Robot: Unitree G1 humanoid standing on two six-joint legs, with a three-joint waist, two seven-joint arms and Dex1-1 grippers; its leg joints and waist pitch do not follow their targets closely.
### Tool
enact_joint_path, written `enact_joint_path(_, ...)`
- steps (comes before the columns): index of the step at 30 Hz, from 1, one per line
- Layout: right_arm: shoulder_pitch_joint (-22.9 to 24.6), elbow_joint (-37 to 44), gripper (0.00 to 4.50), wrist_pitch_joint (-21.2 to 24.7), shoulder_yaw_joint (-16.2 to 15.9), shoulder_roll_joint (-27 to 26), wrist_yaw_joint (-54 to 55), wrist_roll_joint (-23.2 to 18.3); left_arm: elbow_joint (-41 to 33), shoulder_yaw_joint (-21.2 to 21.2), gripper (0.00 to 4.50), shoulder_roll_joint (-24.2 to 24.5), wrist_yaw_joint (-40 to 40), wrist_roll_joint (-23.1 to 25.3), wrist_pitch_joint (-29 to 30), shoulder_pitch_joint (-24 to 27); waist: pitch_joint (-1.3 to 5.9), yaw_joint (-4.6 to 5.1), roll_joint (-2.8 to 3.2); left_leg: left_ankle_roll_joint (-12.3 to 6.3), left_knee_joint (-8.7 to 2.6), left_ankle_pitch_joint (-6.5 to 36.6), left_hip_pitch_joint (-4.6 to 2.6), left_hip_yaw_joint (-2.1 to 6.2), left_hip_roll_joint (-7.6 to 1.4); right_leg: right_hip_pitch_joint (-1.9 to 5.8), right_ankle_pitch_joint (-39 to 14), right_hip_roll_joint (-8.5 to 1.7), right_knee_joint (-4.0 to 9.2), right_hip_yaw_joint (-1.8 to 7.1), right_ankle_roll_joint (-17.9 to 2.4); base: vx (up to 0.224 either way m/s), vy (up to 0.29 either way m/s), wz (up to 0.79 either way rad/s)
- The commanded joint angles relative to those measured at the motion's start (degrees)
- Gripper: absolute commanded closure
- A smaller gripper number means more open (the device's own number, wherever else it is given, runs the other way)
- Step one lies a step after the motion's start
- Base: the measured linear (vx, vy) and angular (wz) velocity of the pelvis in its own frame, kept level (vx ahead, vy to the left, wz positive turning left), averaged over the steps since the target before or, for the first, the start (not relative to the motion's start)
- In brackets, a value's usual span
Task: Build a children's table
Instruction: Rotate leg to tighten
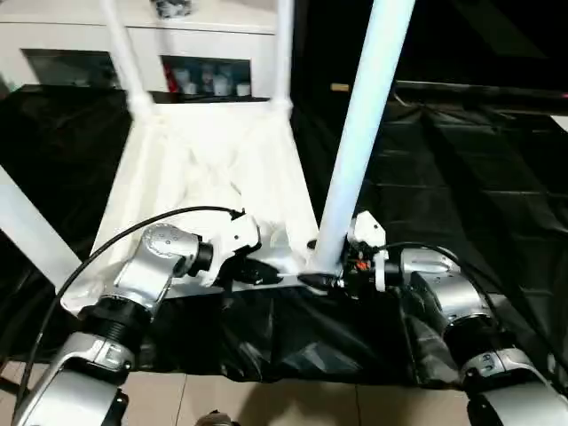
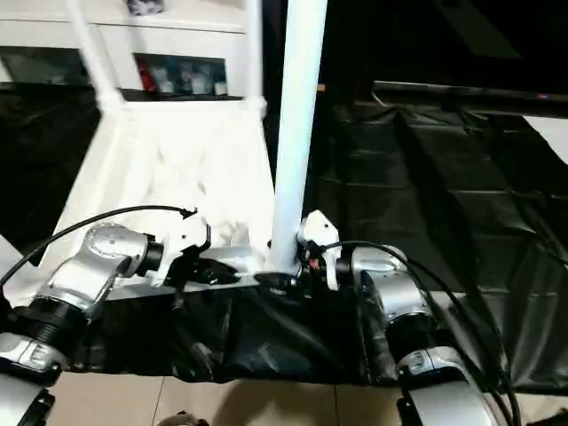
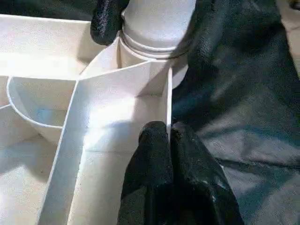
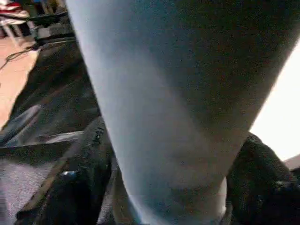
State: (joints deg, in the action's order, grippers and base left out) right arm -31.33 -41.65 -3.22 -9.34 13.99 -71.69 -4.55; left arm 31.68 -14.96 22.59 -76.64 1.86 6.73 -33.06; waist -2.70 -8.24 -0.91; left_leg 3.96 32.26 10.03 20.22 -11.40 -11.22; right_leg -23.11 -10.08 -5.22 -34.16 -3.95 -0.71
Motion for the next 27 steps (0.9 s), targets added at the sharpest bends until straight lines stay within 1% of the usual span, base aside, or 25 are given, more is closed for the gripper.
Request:
enact_joint_path(1,1.08,1.17,1.49,0.71,-6.55,-2.67,-5.32,1.27,-1.81,-1.08,4.5,-1.68,1.41,-1.11,-0.92,-0.97,3.37,0.19,0.08,-2.18,-3.66,13.4,-0.55,0.89,-2.54,2.55,-11.14,-3.48,3.4,2.55,-13.3,0.0,0.0,0.0)
enact_joint_path(4,1.32,1.68,1.56,1.36,-6.5,-2.84,-5.84,1.21,-1.77,-1.08,4.5,-1.46,1.25,-1.28,-0.92,-1.0,3.35,0.18,0.1,-1.79,-3.71,14.04,-0.55,0.93,-2.52,2.54,-12.43,-3.54,3.49,2.56,-12.96,0.0,0.0,0.0)
enact_joint_path(6,1.44,1.93,1.78,1.64,-6.44,-2.87,-6.09,1.18,-1.78,-1.02,4.5,-1.44,1.27,-1.33,-0.88,-0.98,3.33,0.17,0.11,-1.62,-3.74,14.38,-0.58,0.94,-2.53,2.51,-13.12,-3.56,3.57,2.57,-12.75,0.0,0.0,0.0)
enact_joint_path(7,1.46,1.98,1.78,1.71,-6.42,-2.88,-6.16,1.17,-1.77,-1.0,4.5,-1.44,1.27,-1.34,-0.87,-0.98,3.32,0.14,0.17,-1.6,-3.72,14.35,-0.55,0.94,-2.5,2.53,-13.24,-3.56,3.59,2.58,-12.68,0.0,0.0,0.0)
enact_joint_path(8,1.57,2.11,1.82,1.92,-6.28,-2.92,-5.93,1.02,-1.71,-0.86,4.5,-1.61,1.58,-1.27,-0.89,-0.92,3.37,0.1,0.64,-1.44,-3.75,14.4,-0.6,1.01,-2.53,2.5,-13.13,-3.59,3.57,2.58,-12.68,0.0,0.0,0.0)
enact_joint_path(9,2.02,2.23,1.84,2.02,-5.53,-3.17,-4.07,0.8,-1.71,-0.48,4.5,-2.41,3.34,-1.02,-0.7,-0.63,3.38,0.25,0.73,-1.28,-3.73,14.66,-0.61,0.95,-2.5,2.51,-12.5,-3.46,3.64,2.58,-12.73,0.0,0.0,0.0)
enact_joint_path(11,2.36,2.2,1.85,2.49,-4.39,-3.91,-0.81,0.51,-1.5,0.1,4.5,-3.44,5.66,-0.75,-0.33,-0.61,3.4,0.24,0.54,-1.33,-3.72,14.53,-0.58,0.96,-2.47,2.59,-11.78,-3.41,3.55,2.53,-12.92,0.0,0.0,0.0)
enact_joint_path(12,2.15,1.32,1.85,2.59,-3.19,-5.14,3.98,1.06,-0.84,0.77,4.5,-4.45,8.31,-0.44,0.0,-1.04,3.33,0.31,-0.03,-1.4,-3.72,14.53,-0.59,0.88,-2.49,2.56,-12.37,-3.42,3.61,2.55,-12.8,0.0,0.0,0.0)
enact_joint_path(13,2.05,0.98,1.85,2.6,-2.8,-5.58,5.62,1.26,-0.66,0.98,4.5,-4.77,9.11,-0.36,0.13,-1.17,3.22,0.32,-0.01,-1.2,-3.8,14.69,-0.63,0.9,-2.54,2.43,-13.22,-3.52,3.67,2.61,-12.64,0.0,0.0,0.0)
enact_joint_path(14,1.64,-0.12,1.86,2.59,-1.82,-6.81,10.18,1.93,-0.22,1.42,4.5,-5.54,11.28,-0.02,0.48,-1.55,3.17,0.39,0.11,-0.67,-3.9,15.94,-0.72,1.06,-2.46,2.38,-16.18,-3.67,3.96,2.6,-11.99,0.0,0.0,0.0)
enact_joint_path(15,1.45,-0.56,1.87,2.6,-1.47,-7.28,11.9,2.18,-0.05,1.56,4.5,-5.81,12.15,0.18,0.62,-1.72,3.02,0.61,-0.32,-0.29,-3.99,16.5,-0.73,1.11,-2.37,2.22,-19.53,-3.83,4.27,2.66,-10.86,0.0,0.0,0.0)
enact_joint_path(16,0.92,-1.71,1.88,3.15,-0.58,-8.39,15.48,2.44,0.24,1.78,4.5,-6.45,13.76,0.47,1.15,-2.01,2.97,0.65,-0.25,-0.07,-4.08,17.09,-0.8,1.26,-2.36,2.2,-21.53,-3.97,4.53,2.65,-10.21,0.0,0.0,0.0)
enact_joint_path(17,-0.11,-4.43,1.89,3.32,1.16,-10.7,22.75,2.89,1.1,1.86,4.5,-7.86,18.9,2.26,3.2,-2.52,2.9,0.88,-0.14,0.45,-4.23,17.95,-0.85,1.42,-2.35,2.07,-24.28,-4.03,4.85,2.64,-9.18,0.0,0.0,0.0)
enact_joint_path(18,-0.11,-4.43,1.92,3.32,1.16,-10.7,22.75,2.89,1.1,1.86,4.5,-7.86,18.9,2.26,3.2,-2.52,2.8,1.35,-0.07,1.05,-4.32,18.8,-0.91,1.52,-2.3,1.87,-26.12,-4.0,5.13,2.66,-8.45,0.0,0.0,0.0)
enact_joint_path(19,-0.38,-5.22,1.92,3.21,1.59,-11.3,24.61,3.0,1.46,1.84,4.5,-8.26,20.73,3.01,3.72,-2.67,2.82,1.45,-0.13,1.06,-4.27,19.23,-1.07,1.56,-2.18,1.84,-27.16,-3.94,5.33,2.55,-7.95,0.0,0.0,0.0)
enact_joint_path(20,-0.79,-6.73,1.96,3.33,1.82,-12.43,28.8,3.88,1.34,2.05,4.5,-9.75,23.05,3.23,5.48,-2.53,2.87,1.75,-0.19,0.94,-4.22,19.12,-1.06,1.53,-2.13,1.78,-27.47,-4.01,5.4,2.63,-7.61,0.0,0.0,0.0)
enact_joint_path(21,-1.04,-7.51,1.96,3.63,2.2,-13.39,31.83,4.21,1.17,2.19,4.5,-10.91,24.66,3.4,6.41,-2.4,2.85,2.14,-0.15,0.76,-4.31,18.46,-0.71,1.62,-2.12,1.95,-26.86,-3.95,5.34,2.63,-7.54,0.0,0.0,0.0)
enact_joint_path(22,-1.15,-7.8,1.97,3.79,2.43,-13.84,33.07,4.24,1.11,2.21,4.5,-11.38,25.32,3.49,6.71,-2.36,2.82,2.26,-0.11,0.67,-4.34,18.34,-0.61,1.66,-2.1,1.99,-26.73,-3.89,5.33,2.59,-7.51,0.0,0.0,0.0)
enact_joint_path(23,-1.45,-8.37,1.98,4.62,3.48,-15.97,37.69,4.11,0.83,2.19,4.5,-13.28,27.87,3.88,7.74,-2.21,2.92,2.33,-0.06,0.46,-4.25,18.6,-0.75,1.66,-2.02,1.89,-26.8,-3.87,5.41,2.54,-7.4,0.0,0.0,0.0)
enact_joint_path(24,-1.56,-8.55,1.98,4.69,3.67,-17.02,39.79,4.31,0.98,2.37,4.5,-14.35,29.5,3.92,8.05,-2.35,2.92,2.63,-0.02,0.39,-4.27,18.14,-0.57,1.59,-2.02,1.86,-25.67,-3.75,5.33,2.68,-7.48,0.0,0.0,0.0)
enact_joint_path(25,-1.56,-8.56,1.98,4.67,3.66,-17.21,40.17,4.4,1.02,2.43,4.5,-14.57,29.84,3.91,8.11,-2.38,2.93,2.73,-0.09,0.37,-4.31,17.86,-0.48,1.6,-1.99,1.92,-25.2,-3.69,5.32,2.64,-7.5,0.0,0.0,0.0)
enact_joint_path(26,-1.69,-8.87,1.98,3.33,3.23,-18.0,41.5,5.3,1.15,2.48,4.5,-15.61,30.94,3.96,8.26,-2.66,3.09,2.77,-0.1,0.04,-4.22,17.51,-0.5,1.55,-1.96,1.96,-23.95,-3.66,5.24,2.62,-7.71,0.0,0.0,0.0)
enact_joint_path(27,-1.72,-8.95,1.98,1.77,2.81,-18.16,41.82,5.97,1.16,2.41,4.5,-16.11,31.12,3.92,8.26,-2.85,3.11,2.83,0.13,-0.22,-4.17,17.27,-0.43,1.5,-1.93,1.98,-22.42,-3.58,5.12,2.61,-8.12,0.0,0.0,0.0)
